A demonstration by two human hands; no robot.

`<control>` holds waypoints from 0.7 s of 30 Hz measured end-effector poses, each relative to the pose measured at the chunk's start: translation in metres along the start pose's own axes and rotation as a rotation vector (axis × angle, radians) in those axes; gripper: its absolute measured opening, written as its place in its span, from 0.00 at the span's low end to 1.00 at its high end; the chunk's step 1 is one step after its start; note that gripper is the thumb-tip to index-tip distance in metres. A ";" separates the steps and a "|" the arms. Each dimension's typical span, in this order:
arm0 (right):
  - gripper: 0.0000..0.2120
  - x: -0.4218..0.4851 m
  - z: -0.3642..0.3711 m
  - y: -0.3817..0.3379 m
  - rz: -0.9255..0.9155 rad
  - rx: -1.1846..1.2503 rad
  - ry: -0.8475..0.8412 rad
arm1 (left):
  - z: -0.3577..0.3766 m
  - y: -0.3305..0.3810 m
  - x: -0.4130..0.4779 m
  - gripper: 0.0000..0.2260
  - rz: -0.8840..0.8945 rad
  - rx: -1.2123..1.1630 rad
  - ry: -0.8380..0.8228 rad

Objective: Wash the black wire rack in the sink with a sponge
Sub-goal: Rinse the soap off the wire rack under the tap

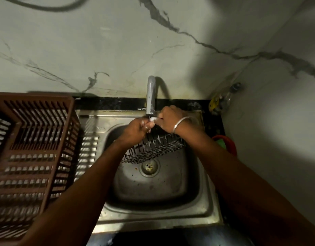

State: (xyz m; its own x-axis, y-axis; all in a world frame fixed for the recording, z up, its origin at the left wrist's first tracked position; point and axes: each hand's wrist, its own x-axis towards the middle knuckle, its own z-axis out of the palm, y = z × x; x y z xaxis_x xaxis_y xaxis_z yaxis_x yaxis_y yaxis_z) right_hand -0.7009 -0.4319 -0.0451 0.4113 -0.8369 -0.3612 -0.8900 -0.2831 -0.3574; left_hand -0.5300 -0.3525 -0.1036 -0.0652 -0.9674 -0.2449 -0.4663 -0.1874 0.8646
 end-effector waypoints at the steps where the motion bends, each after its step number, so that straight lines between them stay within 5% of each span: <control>1: 0.19 0.000 0.000 0.003 -0.015 0.023 -0.021 | -0.003 -0.003 0.000 0.11 -0.005 0.009 -0.047; 7: 0.26 0.008 0.000 -0.002 -0.041 0.048 0.046 | -0.016 -0.004 0.003 0.09 -0.020 -0.028 -0.113; 12: 0.15 0.006 -0.016 0.000 -0.129 -0.035 -0.129 | -0.007 0.008 0.000 0.13 -0.026 0.067 -0.096; 21: 0.25 -0.005 -0.007 0.020 -0.055 -0.052 0.047 | -0.016 0.014 -0.001 0.11 0.075 0.182 -0.137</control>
State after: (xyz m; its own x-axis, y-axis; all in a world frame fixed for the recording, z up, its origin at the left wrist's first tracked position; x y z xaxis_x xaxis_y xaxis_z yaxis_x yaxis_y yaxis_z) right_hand -0.7221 -0.4360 -0.0446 0.4514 -0.8400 -0.3012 -0.8757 -0.3521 -0.3303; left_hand -0.5225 -0.3567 -0.0839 -0.2189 -0.9429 -0.2509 -0.6063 -0.0701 0.7922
